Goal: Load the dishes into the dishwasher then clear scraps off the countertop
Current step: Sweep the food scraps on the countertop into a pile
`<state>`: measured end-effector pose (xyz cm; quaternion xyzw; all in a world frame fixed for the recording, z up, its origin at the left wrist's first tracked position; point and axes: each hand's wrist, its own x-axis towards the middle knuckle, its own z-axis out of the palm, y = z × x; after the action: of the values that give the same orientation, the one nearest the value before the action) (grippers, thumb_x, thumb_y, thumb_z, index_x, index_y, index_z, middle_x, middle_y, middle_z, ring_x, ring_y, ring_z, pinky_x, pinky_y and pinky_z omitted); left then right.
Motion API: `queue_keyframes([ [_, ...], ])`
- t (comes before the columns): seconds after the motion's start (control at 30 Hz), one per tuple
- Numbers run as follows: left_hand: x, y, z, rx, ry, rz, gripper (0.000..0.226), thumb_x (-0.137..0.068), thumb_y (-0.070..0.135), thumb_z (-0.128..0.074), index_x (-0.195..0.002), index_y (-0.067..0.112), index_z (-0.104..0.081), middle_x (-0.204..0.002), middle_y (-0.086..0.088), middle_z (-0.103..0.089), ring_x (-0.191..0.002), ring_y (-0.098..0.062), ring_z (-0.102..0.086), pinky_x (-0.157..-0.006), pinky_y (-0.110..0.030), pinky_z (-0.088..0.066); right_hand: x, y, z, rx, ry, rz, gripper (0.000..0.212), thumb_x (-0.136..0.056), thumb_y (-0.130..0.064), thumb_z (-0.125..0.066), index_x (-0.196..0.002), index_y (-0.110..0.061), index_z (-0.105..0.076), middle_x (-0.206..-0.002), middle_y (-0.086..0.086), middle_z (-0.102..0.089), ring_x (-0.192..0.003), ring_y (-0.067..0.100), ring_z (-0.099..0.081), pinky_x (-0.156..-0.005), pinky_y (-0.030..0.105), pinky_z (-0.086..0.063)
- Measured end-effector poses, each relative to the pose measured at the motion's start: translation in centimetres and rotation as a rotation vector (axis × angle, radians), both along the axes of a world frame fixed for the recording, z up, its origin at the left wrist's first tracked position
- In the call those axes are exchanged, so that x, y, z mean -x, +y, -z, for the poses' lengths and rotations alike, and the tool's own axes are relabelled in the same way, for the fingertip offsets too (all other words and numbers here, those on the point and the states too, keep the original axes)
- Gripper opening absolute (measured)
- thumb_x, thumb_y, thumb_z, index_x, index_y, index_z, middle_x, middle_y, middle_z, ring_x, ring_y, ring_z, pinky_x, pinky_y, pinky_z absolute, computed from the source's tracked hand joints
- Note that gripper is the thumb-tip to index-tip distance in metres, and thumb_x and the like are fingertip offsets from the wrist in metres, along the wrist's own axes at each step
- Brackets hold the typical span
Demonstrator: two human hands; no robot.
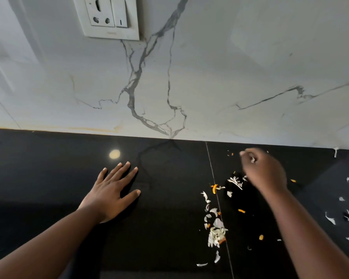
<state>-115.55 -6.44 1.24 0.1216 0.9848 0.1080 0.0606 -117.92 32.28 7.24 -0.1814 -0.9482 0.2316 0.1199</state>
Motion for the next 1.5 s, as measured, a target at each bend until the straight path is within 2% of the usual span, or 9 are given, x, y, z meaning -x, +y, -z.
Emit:
queue_keyframes([
  [0.13,-0.1,0.1,0.0,-0.024,-0.007,-0.002,0.085,-0.070,0.086,-0.004,-0.147,0.050,-0.003,-0.158,0.018,0.010,-0.141,0.002,0.022,-0.119,-0.035,0.011,3.2,8.9,2.4,0.055,-0.170,0.129,0.088,-0.084,-0.074,-0.041,-0.139,-0.004,-0.045,-0.142,0.020,-0.046,-0.132,0.037,-0.041,-0.106,0.048,-0.034],
  [0.27,0.2,0.1,-0.1,-0.020,-0.009,0.001,0.091,-0.065,0.091,0.003,-0.146,0.051,-0.003,-0.157,0.019,0.011,-0.141,0.002,0.021,-0.120,-0.036,0.010,5.6,11.9,4.3,0.001,-0.241,0.118,0.118,-0.067,-0.091,-0.011,-0.132,-0.001,-0.049,-0.144,0.023,-0.041,-0.135,0.041,-0.032,-0.110,0.052,-0.026],
  [0.4,0.2,0.0,0.0,-0.035,-0.007,-0.003,0.089,-0.067,0.091,0.001,-0.147,0.050,-0.006,-0.158,0.019,0.008,-0.142,0.003,0.019,-0.120,-0.034,0.010,7.6,9.6,5.0,0.017,-0.243,-0.082,0.102,-0.072,-0.085,-0.012,-0.139,-0.014,-0.043,-0.150,0.014,-0.036,-0.139,0.035,-0.027,-0.114,0.048,-0.020],
  [0.57,0.2,-0.1,0.0,-0.041,-0.009,-0.007,0.094,-0.063,0.093,0.004,-0.146,0.051,-0.009,-0.158,0.019,0.006,-0.142,0.004,0.018,-0.120,-0.033,0.010,6.5,6.0,5.7,0.119,-0.191,-0.320,0.065,-0.094,-0.058,-0.044,-0.148,-0.024,-0.035,-0.160,-0.005,-0.017,-0.148,0.016,-0.007,-0.117,0.039,-0.012],
  [0.77,0.3,0.0,-0.2,-0.041,-0.018,-0.002,0.095,-0.062,0.094,0.005,-0.146,0.052,-0.007,-0.158,0.019,0.008,-0.142,0.004,0.019,-0.120,-0.033,0.010,3.9,0.6,5.5,0.144,-0.170,-0.671,0.054,-0.098,-0.043,-0.046,-0.147,-0.023,-0.037,-0.156,-0.011,-0.022,-0.143,0.002,-0.005,-0.115,0.025,-0.005],
  [1.03,0.2,0.1,-0.3,-0.045,-0.017,-0.016,0.083,-0.072,0.083,-0.010,-0.148,0.049,-0.007,-0.159,0.018,0.007,-0.142,0.003,0.019,-0.120,-0.034,0.010,-4.6,-3.4,5.2,0.079,-0.288,-1.079,0.067,-0.091,-0.068,-0.029,-0.149,-0.033,-0.027,-0.156,-0.022,-0.014,-0.143,-0.010,0.000,-0.116,0.017,-0.002],
  [1.27,0.1,0.2,-0.4,-0.028,-0.017,-0.011,0.087,-0.071,0.081,-0.006,-0.150,0.045,-0.004,-0.158,0.016,0.009,-0.142,0.000,0.019,-0.120,-0.036,0.010,-9.3,-4.5,3.5,0.410,-0.354,-1.056,0.052,-0.096,-0.051,-0.044,-0.142,-0.027,-0.045,-0.149,-0.018,-0.038,-0.140,-0.005,-0.025,-0.115,0.016,-0.018],
  [1.4,0.2,0.0,0.0,-0.030,-0.004,-0.010,0.086,-0.072,0.081,-0.008,-0.150,0.045,-0.006,-0.159,0.015,0.006,-0.143,-0.001,0.017,-0.120,-0.037,0.008,-10.3,-6.3,3.6,-0.291,0.113,-0.807,0.050,-0.095,-0.045,-0.040,-0.130,-0.016,-0.060,-0.138,-0.002,-0.056,-0.128,0.014,-0.052,-0.107,0.037,-0.042],
  [1.5,0.3,0.0,0.2,-0.043,0.010,-0.006,0.086,-0.072,0.081,-0.009,-0.150,0.045,-0.007,-0.160,0.014,0.004,-0.144,-0.002,0.015,-0.120,-0.036,0.008,-12.9,-12.7,4.8,-0.398,0.015,-0.706,0.064,-0.089,-0.050,-0.036,-0.131,-0.007,-0.057,-0.136,0.011,-0.056,-0.125,0.032,-0.053,-0.107,0.049,-0.036],
])
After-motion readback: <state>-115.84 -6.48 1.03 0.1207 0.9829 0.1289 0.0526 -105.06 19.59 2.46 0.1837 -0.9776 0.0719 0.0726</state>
